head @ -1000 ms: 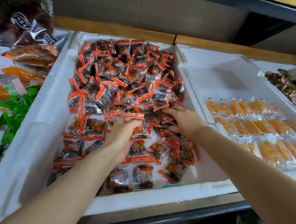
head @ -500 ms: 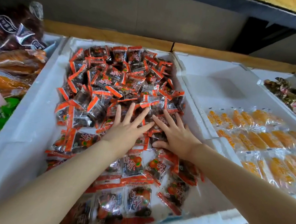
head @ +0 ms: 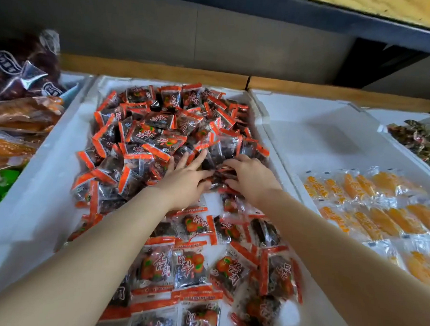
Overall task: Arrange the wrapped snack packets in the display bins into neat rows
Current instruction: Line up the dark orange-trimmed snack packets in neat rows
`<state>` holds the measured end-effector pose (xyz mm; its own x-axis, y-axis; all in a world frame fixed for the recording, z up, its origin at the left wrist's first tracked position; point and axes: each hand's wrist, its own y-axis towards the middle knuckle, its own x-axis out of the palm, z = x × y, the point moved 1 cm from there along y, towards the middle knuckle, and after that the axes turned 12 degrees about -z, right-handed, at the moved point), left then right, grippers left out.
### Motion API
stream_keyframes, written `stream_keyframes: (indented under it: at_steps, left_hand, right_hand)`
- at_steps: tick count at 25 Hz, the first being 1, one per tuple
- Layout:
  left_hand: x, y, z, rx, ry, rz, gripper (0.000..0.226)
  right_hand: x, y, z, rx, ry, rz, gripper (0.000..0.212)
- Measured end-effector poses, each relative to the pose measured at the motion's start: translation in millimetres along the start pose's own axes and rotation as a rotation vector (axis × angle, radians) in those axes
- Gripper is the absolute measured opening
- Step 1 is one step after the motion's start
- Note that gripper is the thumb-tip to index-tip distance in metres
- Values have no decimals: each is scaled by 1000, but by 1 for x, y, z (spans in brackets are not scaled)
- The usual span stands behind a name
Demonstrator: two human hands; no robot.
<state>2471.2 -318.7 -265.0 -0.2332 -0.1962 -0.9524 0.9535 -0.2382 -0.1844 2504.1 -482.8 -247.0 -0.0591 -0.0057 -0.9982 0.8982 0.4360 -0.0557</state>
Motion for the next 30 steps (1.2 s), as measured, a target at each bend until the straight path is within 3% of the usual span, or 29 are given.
stream_keyframes:
  at_steps: [2,4,5,7,9,13,16,18,20,23,26,28,30]
  left_hand:
    - [-3,-18,10,40,-203,232,36]
    - [-9,-42,29,4,-684,431,31]
    - [-14,-55,42,-15,-1049,406,34]
    - [-25,-75,62,23,-1716,162,47]
    - [-33,-89,71,145,-1991,6,51]
    - [-30,-110,73,150,-2122,18,29]
    - [-19,-120,72,56,-2138,-9,36]
    - [-11,-123,70,11,-2112,-3,41]
    - [-5,-126,70,36,-2083,5,49]
    - [0,-131,74,92,-2097,-42,63]
    - [4,-131,77,110,-2087,-89,45]
    - [6,-132,77,143,-2108,-106,24]
    - [9,-131,71,133,-2092,-97,19]
  right_hand:
    - [-14,-12,-2,-55,151,97,43]
    - [-29,-29,-9,-101,340,260,41]
    - [-35,-38,-15,-133,416,345,41]
    - [-42,-60,-33,-219,476,385,46]
    - [-37,-79,-51,-311,473,242,58]
    - [-28,-107,-60,-388,750,-27,84]
    - [-28,-121,-53,-409,990,-130,94]
    - [-27,-132,-50,-447,986,-188,92]
    - [-25,-141,-47,-467,856,-162,79]
    - [-26,-149,-43,-381,737,98,54]
    - [-21,-152,-43,-275,497,230,46]
    - [-19,-149,-45,-247,613,185,45]
    - [-18,-148,-48,-256,803,123,41]
